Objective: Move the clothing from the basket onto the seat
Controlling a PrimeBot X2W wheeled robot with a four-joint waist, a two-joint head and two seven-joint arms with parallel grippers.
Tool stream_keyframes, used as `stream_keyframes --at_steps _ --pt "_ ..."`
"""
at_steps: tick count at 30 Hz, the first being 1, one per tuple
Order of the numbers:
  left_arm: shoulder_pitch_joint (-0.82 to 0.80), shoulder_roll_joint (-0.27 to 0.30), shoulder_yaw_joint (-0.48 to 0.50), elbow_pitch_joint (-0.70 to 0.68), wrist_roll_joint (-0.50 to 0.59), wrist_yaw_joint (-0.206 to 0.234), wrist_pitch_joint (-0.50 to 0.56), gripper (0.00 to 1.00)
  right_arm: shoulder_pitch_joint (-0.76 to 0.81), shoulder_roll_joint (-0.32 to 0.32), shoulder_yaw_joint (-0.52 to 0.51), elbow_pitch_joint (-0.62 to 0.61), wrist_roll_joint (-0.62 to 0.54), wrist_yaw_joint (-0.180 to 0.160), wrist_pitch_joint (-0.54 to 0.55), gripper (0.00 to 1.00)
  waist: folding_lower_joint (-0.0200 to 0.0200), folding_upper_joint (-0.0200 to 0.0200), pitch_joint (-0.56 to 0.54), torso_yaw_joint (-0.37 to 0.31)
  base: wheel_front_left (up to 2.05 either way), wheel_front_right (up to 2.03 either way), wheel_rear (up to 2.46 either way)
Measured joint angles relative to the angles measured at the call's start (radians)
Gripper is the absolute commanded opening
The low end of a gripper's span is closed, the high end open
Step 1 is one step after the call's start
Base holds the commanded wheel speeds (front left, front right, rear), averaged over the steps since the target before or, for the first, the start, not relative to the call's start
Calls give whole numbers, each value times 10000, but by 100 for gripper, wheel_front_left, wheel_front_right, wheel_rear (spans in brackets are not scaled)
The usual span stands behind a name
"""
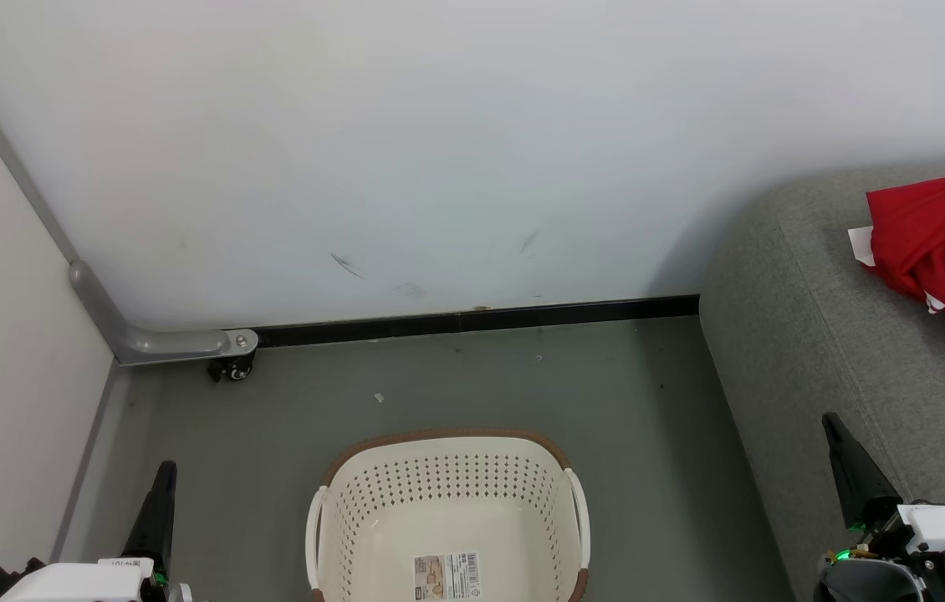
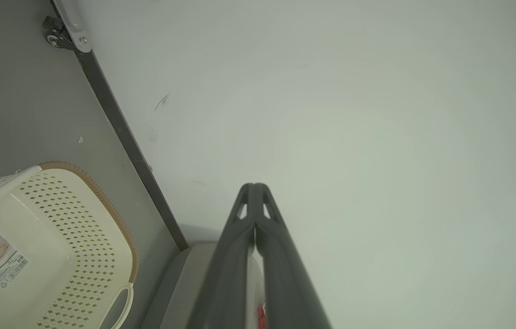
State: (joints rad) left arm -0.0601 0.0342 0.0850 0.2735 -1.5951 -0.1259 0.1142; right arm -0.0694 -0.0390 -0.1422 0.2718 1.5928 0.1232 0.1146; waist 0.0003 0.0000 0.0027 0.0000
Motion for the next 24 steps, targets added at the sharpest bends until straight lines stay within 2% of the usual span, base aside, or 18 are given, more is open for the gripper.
stream_keyframes --at_steps 24 --pt "0 0 0 0 -29 0 0 0 0 0 10 -2 0 0 0 0 0 0 1 0 0 0 0"
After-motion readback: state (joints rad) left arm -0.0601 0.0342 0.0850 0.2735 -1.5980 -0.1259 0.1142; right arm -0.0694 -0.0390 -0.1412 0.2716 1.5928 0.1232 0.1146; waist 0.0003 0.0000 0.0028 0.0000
